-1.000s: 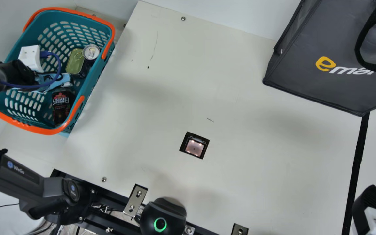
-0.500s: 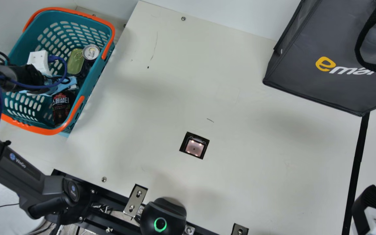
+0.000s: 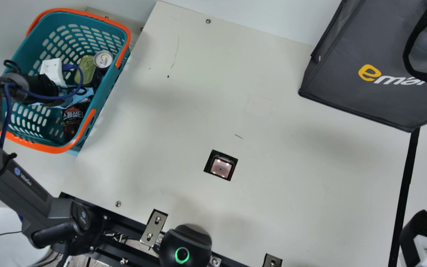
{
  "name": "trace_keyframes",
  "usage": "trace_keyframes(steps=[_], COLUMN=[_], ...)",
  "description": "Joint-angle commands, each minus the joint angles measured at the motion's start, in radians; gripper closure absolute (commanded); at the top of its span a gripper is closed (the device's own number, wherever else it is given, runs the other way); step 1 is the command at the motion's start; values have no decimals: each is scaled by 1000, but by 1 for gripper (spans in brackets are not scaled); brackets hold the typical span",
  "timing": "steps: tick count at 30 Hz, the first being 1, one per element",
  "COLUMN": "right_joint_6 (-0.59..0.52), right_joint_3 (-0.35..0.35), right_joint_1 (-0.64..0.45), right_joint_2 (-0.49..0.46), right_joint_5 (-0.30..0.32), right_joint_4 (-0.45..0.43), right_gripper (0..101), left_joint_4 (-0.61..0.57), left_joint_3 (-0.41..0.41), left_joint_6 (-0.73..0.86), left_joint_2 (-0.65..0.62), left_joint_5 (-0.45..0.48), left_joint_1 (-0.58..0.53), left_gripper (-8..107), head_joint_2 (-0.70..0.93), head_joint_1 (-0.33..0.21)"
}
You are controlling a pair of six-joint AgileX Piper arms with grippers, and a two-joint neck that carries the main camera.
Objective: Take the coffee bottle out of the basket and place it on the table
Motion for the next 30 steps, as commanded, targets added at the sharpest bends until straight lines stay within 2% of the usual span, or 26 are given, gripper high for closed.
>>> trace_keyframes(steps=[1, 4, 16, 30], right_joint_6=[0, 0, 0, 0], right_joint_3=[0, 0, 0, 0], right_joint_1=[0, 0, 0, 0], right_joint_2=[0, 0, 0, 0], right_joint_5=[0, 0, 0, 0], right_joint_4=[0, 0, 0, 0], right_gripper=[11, 11, 11, 11], left_joint_4=[-24, -61, -182, -218], left_joint_3=[-6, -17, -43, -35], left_joint_6=[18, 52, 185, 270], left_joint_2=[1, -2, -92, -281], left_joint_5=[6, 20, 140, 312], left_joint_1=[0, 1, 43, 93], left_gripper=[69, 89, 89, 89], head_joint_2=[2, 2, 2, 2], head_joint_1=[-26, -26, -26, -26])
